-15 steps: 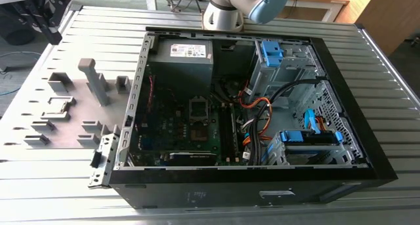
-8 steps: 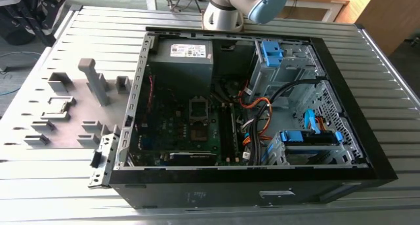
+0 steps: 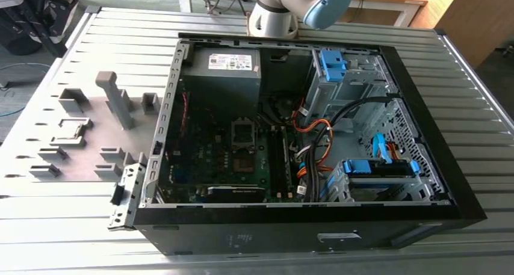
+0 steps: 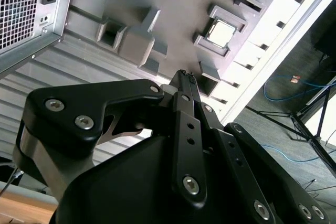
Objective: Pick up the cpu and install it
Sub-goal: 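Reach for the cpu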
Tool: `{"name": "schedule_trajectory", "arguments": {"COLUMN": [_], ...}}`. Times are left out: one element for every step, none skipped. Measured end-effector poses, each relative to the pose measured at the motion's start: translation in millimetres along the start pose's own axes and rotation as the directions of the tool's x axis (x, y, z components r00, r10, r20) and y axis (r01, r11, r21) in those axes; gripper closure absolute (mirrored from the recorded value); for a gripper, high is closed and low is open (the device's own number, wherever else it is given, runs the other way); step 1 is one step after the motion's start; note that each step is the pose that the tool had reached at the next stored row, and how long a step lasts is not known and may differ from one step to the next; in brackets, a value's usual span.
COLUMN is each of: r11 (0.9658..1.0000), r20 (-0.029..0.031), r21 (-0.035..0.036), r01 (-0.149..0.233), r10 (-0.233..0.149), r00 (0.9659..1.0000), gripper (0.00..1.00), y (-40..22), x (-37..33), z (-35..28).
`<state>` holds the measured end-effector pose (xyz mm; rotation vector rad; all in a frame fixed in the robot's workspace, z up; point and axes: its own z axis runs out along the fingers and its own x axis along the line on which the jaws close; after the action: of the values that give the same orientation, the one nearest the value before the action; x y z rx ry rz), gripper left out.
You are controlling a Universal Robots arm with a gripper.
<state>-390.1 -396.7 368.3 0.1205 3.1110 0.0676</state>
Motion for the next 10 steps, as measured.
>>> {"name": "schedule_trajectory", "arguments": {"r11": [1.0000,1.0000,1.0000,1.0000,1.0000,1.0000,1.0000,1.0000,1.0000,1.0000], "r20": [0.0001,0.0002,0.0002,0.0000,0.0000,0.0000,0.0000,0.0001,0.0001,0.0001], "r21": [0.0000,-0.0001,-0.0001,0.0001,0.0000,0.0001,0.0001,0.0000,0.0000,0.0000], "r01": [0.000,0.000,0.000,0.000,0.000,0.000,0.000,0.000,0.000,0.000], "r10": [0.000,0.000,0.000,0.000,0.000,0.000,0.000,0.000,0.000,0.000], "r00": [1.0000,1.0000,1.0000,1.0000,1.0000,1.0000,1.0000,1.0000,1.0000,1.0000], "gripper": [0.89,0.89,0.89,0.89,0.89,0.89,0.89,0.89,0.89,0.89], "y": [0.0,-0.1,-0.1,-0.2,-0.3,-0.5,-0.6,-0.8,-1.0,-1.1], "x": [0.1,0.3,0.8,1.6,2.3,3.3,4.6,5.8,7.1,8.4], "z": [0.4,1.2,2.0,2.9,4.1,5.3,6.8,8.2,9.7,11.3]}}
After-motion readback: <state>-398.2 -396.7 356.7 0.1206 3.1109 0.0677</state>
